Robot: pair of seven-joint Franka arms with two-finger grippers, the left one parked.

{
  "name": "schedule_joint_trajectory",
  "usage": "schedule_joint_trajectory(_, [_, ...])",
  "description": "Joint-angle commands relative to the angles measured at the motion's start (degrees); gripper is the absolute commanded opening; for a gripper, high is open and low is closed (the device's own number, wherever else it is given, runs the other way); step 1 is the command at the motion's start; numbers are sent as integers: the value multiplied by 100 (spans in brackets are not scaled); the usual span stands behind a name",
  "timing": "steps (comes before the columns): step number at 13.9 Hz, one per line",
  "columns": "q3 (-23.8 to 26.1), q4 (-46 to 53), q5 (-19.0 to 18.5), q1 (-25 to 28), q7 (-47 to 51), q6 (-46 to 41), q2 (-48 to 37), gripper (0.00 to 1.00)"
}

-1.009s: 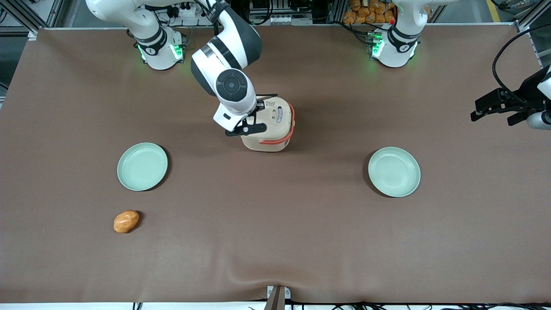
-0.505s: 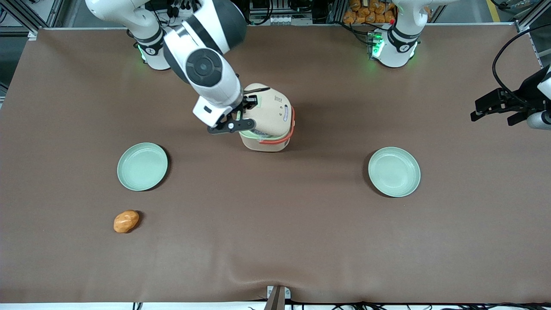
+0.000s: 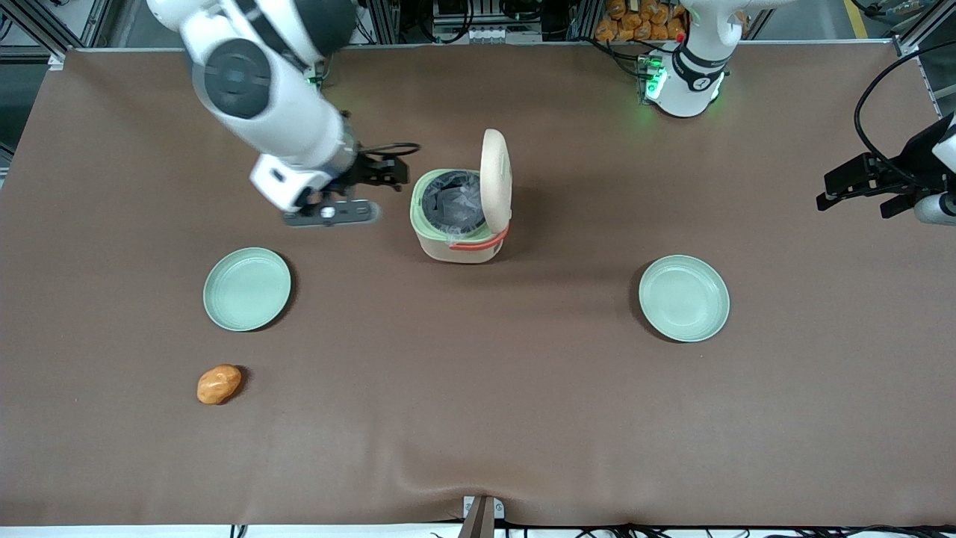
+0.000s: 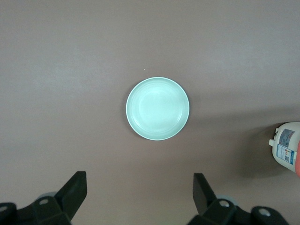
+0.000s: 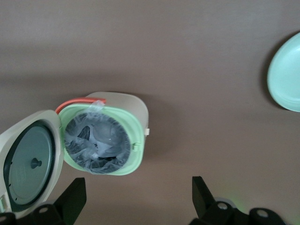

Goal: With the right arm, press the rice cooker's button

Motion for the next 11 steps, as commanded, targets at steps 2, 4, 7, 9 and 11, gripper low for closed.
schedule_joint_trajectory(2, [270, 131, -63, -915, -46, -183, -312, 100])
schedule_joint_trajectory(4, [717, 149, -631, -1671, -141, -183, -375, 100])
schedule_joint_trajectory(7, [728, 149, -1557, -2051, -1255, -174, -515, 100])
schedule_joint_trajectory(9, [728, 140, -1496, -2499, -1565, -183, -577, 100])
schedule_joint_trajectory(11, [536, 131, -1505, -2737, -1750, -349, -612, 100])
